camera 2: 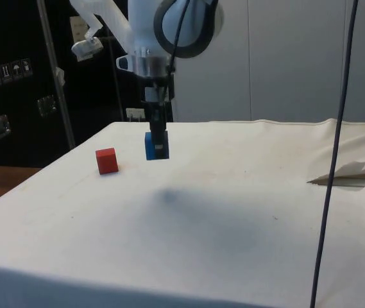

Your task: Stack the two cubes.

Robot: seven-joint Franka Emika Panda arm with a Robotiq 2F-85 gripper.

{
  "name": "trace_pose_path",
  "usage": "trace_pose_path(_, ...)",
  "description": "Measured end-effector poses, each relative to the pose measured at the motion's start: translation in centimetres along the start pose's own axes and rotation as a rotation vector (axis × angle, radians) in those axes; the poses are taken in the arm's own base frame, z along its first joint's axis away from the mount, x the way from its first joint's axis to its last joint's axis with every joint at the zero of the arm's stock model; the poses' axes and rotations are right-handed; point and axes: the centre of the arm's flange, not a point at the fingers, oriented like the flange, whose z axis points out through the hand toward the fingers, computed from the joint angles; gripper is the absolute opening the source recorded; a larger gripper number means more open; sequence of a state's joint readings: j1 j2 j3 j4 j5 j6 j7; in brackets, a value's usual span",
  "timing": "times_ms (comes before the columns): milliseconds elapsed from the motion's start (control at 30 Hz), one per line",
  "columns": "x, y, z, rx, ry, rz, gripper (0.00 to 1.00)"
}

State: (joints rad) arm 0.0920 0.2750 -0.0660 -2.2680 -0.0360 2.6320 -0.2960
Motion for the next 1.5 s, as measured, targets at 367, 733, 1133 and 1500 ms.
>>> trace_pose_path(367, 1.8, 0.9, -1.7, -0.002, -0.002, 0.005, 0.00)
trace_pose_path(733, 3.8, 1.7, -3.4, -0.006, 0.000, 0.008, 0.00)
trace_pose_path(1133, 6.2, 2.9, -4.3, -0.011, 0.006, 0.017, 0.00)
trace_pose_path(1500, 8.1, 4.2, -4.7, -0.016, 0.021, 0.033, 0.00)
